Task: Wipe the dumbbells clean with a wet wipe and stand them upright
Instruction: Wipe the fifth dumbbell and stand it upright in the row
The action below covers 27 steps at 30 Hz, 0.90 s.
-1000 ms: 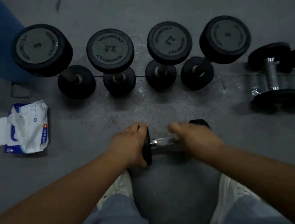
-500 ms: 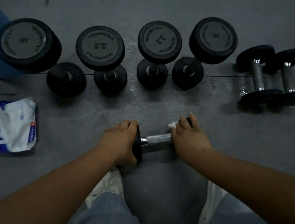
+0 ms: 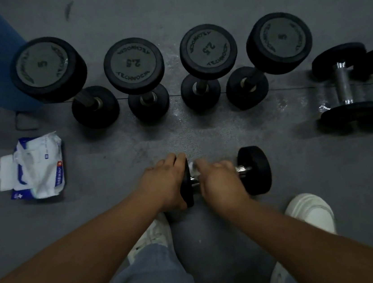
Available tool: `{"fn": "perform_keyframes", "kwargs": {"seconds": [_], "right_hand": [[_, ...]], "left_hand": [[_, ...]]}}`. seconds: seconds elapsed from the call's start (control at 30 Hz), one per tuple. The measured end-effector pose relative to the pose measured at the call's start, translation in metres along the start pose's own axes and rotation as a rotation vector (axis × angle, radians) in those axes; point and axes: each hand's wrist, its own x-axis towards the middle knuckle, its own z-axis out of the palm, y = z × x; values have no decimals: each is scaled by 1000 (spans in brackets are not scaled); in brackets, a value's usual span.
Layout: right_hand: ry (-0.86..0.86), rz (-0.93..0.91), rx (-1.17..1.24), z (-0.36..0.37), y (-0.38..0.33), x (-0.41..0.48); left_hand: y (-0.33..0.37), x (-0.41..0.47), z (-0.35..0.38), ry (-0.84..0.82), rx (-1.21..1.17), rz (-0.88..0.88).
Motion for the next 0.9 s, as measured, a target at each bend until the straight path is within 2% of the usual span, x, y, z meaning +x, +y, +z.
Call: {"fn": "perform_keyframes", "kwargs": {"seconds": [0.1, 0.27, 0.4, 0.5, 0.57, 0.67, 0.8, 0.9], "right_hand": [[20, 85, 46, 1, 1, 4], [129, 53, 69, 15, -6, -15], [54, 152, 107, 14, -9, 4], [144, 135, 122, 20, -14, -17], [117, 112, 106, 17, -10, -12], [11, 179, 136, 7, -14, 10], [50, 143, 158, 8, -18, -12], [4, 135, 128, 3, -15, -3]], "left_hand": [[-2, 4, -3, 7, 17, 2], [-1, 5, 1, -10, 0, 4], [-2, 7, -8, -35, 5, 11], [-2, 6, -8, -56, 4, 18], [-2, 6, -7, -54, 8, 17], [-3, 8, -10, -31, 37, 18], [-3, 5, -5, -19, -5, 33], [-3, 6, -7, -21, 17, 26]]}}
